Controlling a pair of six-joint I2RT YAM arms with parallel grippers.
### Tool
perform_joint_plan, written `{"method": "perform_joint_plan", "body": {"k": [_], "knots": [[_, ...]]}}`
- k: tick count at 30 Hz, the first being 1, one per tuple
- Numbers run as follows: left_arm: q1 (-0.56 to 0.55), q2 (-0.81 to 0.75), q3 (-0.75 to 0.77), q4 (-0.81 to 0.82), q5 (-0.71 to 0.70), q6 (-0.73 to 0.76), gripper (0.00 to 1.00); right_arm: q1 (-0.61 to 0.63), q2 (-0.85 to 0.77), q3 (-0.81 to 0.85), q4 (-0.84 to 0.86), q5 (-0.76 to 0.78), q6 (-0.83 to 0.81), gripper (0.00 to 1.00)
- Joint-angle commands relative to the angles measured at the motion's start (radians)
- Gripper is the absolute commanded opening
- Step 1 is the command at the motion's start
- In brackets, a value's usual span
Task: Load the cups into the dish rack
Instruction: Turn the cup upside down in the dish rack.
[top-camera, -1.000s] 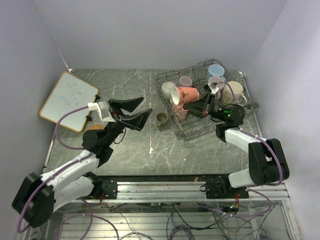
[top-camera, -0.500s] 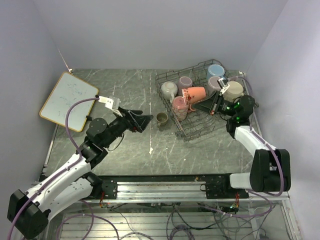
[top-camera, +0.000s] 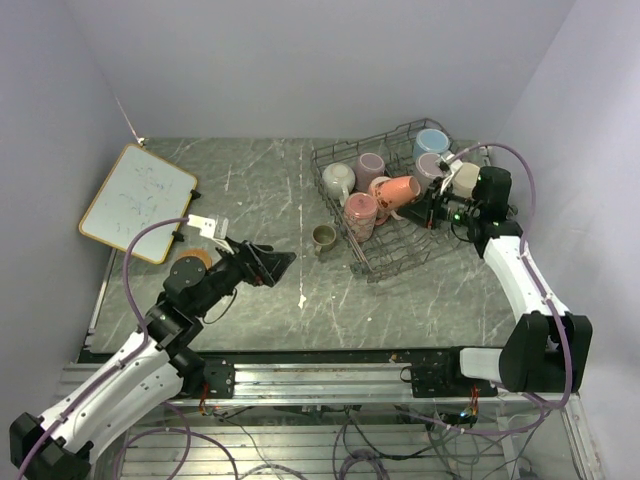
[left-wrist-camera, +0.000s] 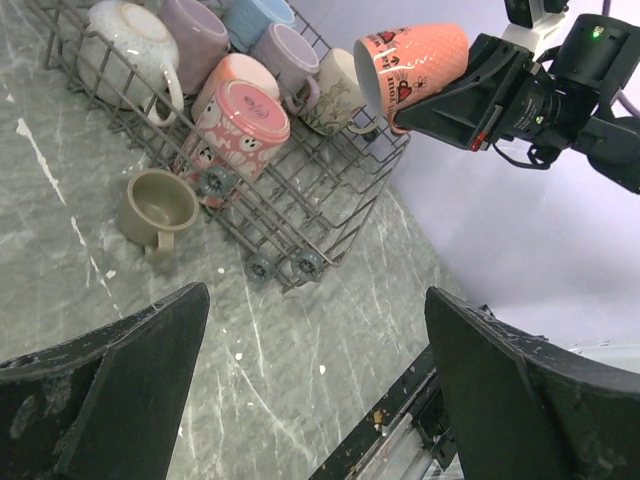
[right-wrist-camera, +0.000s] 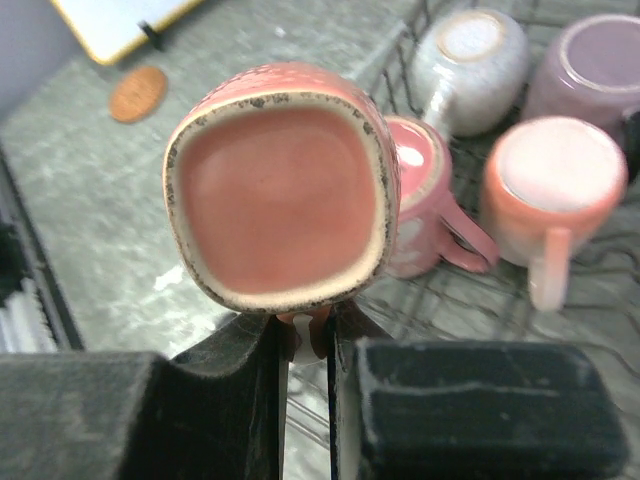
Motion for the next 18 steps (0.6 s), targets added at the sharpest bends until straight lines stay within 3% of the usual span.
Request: {"method": "perform_joint_plan", "body": {"k": [1, 18], "knots": [[0.007, -0.042, -0.011, -0.081, -0.022, -0.016, 0.99, -0.022, 0.004, 0.072, -0.201, 0.111, -0.326, 0.00], [0.008, -0.126, -0.020, -0.196, -0.019, -0.011, 0.99, -0.028, 0.073, 0.073, -0.249, 0.268, -0.678, 0.00]]}}
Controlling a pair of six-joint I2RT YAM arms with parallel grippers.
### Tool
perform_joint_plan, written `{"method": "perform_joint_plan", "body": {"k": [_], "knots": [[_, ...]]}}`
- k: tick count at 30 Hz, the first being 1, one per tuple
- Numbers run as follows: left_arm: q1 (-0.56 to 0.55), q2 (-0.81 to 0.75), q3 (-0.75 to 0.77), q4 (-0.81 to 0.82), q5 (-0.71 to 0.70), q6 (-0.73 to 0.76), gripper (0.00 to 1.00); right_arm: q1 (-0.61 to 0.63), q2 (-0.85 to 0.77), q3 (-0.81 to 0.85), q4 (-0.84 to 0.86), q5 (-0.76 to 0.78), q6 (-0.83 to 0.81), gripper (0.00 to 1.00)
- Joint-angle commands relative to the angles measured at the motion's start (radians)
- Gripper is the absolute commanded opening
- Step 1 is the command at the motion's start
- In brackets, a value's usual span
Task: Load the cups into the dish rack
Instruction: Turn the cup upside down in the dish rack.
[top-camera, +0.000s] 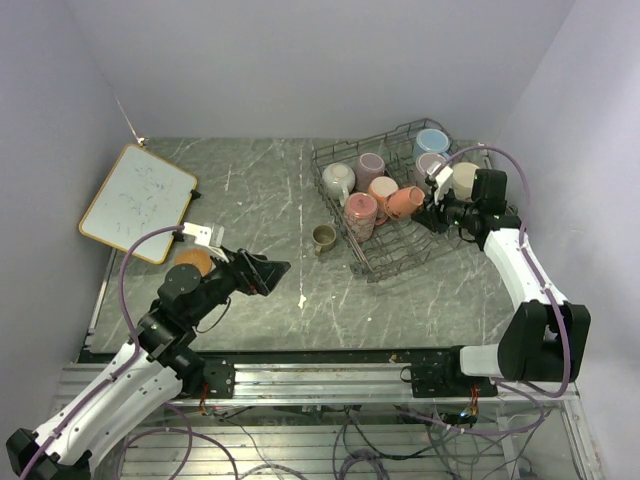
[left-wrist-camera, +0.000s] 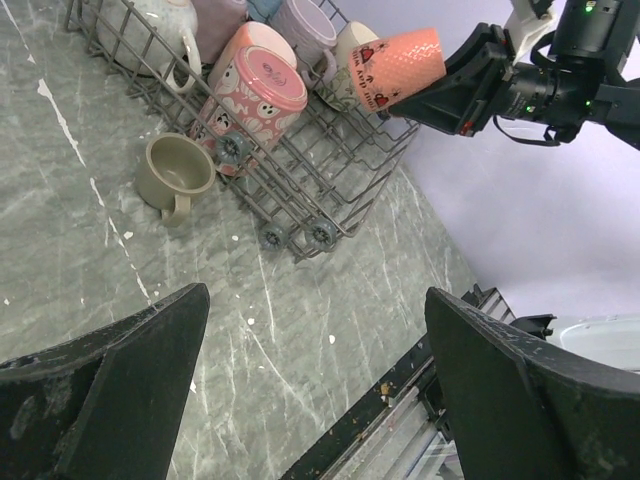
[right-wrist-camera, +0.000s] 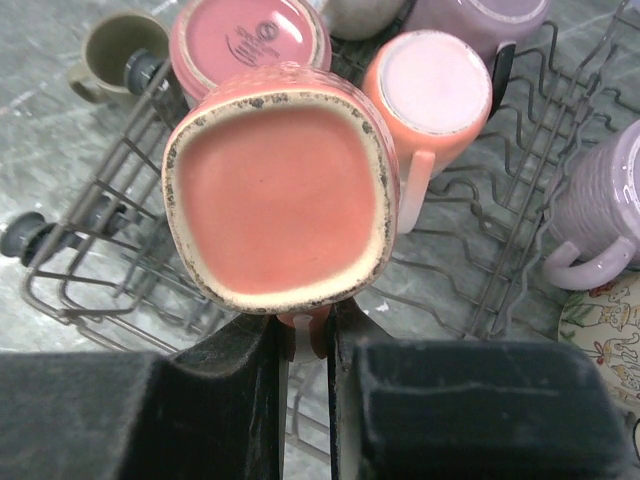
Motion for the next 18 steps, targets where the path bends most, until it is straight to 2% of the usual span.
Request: {"method": "perform_joint_plan", "body": {"k": [1, 18], "knots": [[0.005, -0.022, -0.008, -0.033, -0.014, -0.007, 0.99, -0.007, 0.038, 0.021, 0.009, 0.040, -0.125, 0.00], [0.006, -0.017, -0.004, -0.057, -0.021, -0.011, 0.99, 0.001, 0.225, 0.054, -0.032, 0.127, -0.239, 0.00]]}}
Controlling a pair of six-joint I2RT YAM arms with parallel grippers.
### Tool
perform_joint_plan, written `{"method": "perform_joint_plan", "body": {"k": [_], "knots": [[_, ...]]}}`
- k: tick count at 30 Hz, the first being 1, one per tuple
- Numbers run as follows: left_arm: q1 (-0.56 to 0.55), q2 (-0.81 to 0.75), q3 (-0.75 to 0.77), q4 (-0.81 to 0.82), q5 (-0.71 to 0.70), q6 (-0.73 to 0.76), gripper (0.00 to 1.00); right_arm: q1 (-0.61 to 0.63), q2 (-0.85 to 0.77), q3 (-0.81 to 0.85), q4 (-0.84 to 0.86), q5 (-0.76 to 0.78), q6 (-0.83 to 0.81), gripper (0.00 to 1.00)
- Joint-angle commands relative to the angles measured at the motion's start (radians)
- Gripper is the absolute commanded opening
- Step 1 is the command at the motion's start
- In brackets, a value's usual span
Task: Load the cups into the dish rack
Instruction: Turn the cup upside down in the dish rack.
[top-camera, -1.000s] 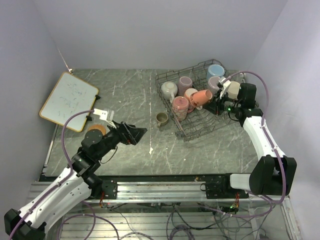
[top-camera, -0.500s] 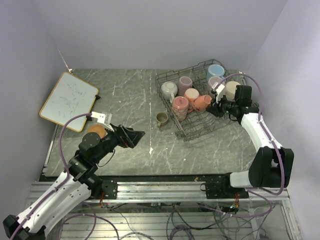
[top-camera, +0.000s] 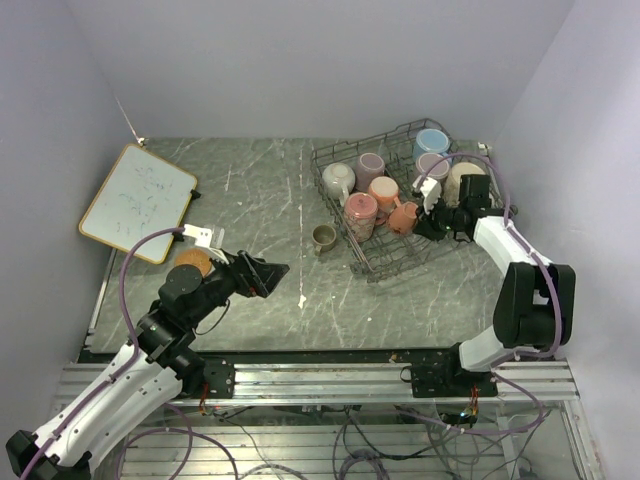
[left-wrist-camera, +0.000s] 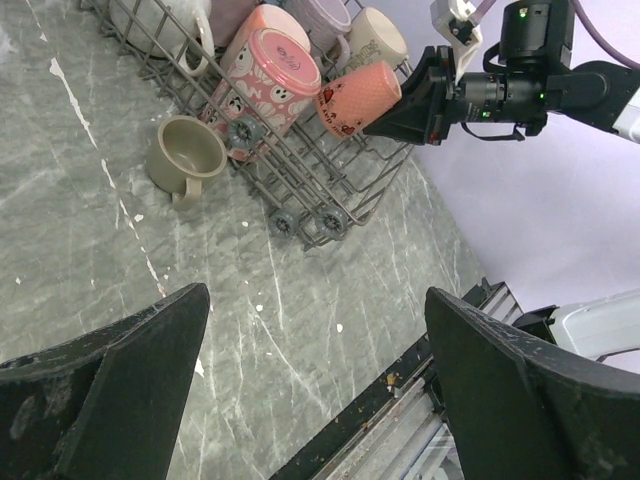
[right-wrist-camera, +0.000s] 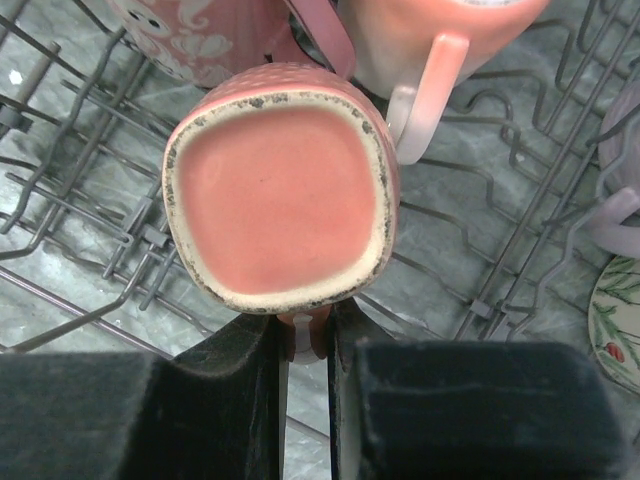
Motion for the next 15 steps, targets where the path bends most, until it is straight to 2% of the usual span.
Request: {"method": "perform_joint_plan", "body": {"k": [1, 15], "knots": [[0.004, 0.003, -0.001, -0.008, -0.011, -0.009, 0.99, 0.006, 0.032, 0.048, 0.012, 0.023, -0.031, 0.00], [0.004, 0.000, -0.006, -0.016, -0.015, -0.011, 0.99, 0.099, 0.118, 0.076, 0.012, 0.155, -0.038, 0.00]]}}
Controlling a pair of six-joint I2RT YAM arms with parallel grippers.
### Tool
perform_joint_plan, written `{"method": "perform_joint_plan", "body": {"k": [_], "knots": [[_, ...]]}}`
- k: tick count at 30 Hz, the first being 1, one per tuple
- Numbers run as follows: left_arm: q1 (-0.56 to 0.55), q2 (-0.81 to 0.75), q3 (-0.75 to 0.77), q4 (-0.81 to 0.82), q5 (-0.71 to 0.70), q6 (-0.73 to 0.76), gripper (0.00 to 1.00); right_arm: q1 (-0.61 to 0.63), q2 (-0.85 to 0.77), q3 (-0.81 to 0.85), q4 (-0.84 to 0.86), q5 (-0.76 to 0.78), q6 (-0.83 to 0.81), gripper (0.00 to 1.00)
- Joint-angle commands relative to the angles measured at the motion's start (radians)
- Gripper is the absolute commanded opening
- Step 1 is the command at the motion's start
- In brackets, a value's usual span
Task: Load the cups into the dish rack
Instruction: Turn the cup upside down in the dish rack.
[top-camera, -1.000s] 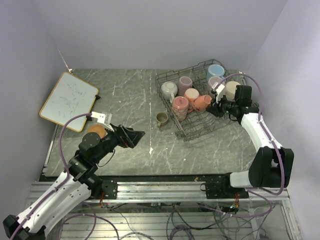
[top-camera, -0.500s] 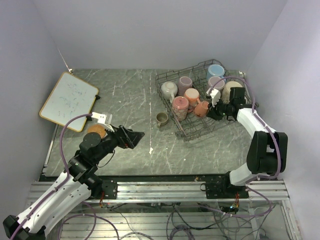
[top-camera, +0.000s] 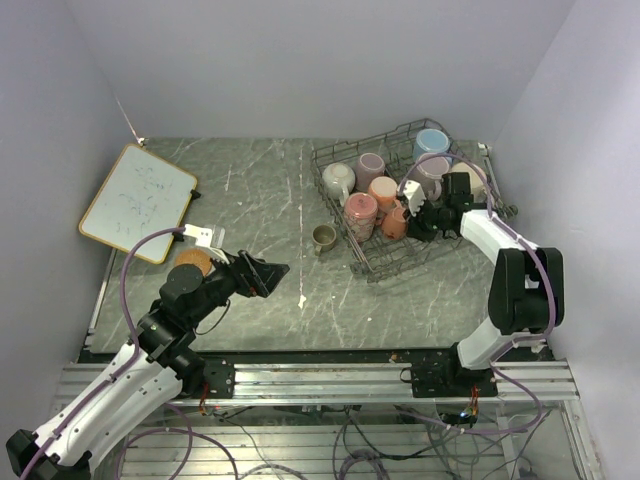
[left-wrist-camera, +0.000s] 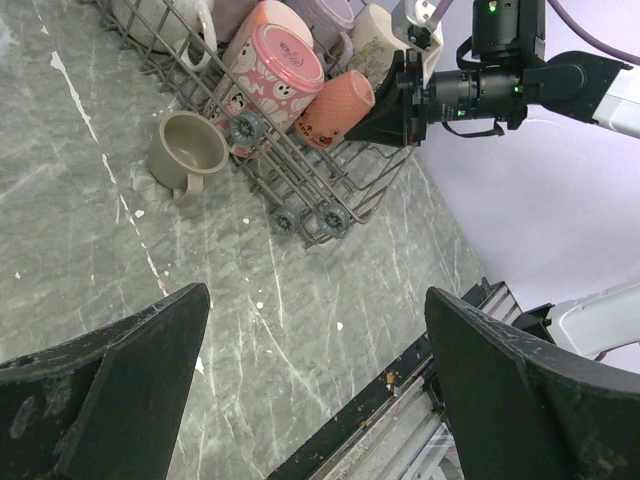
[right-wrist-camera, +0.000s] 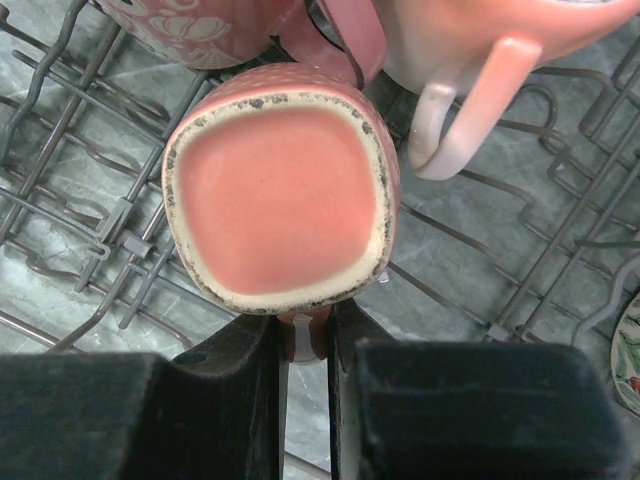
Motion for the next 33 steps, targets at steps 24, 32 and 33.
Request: {"method": "perform_joint_plan", "body": {"k": [24, 32, 33], "knots": [[0.004, 0.050, 0.001, 0.019, 0.006, -0.010, 0.99, 0.057, 0.126, 0.117, 0.005, 0.196, 0.026, 0.36], [0.004, 0.087, 0.020, 0.008, 0.014, -0.007, 0.99, 0.056, 0.048, 0.119, -0.024, 0.154, 0.064, 0.55], [0.004, 0.092, 0.022, 0.011, 0.018, -0.007, 0.99, 0.055, 0.034, 0.116, -0.028, 0.146, 0.068, 0.55]]}}
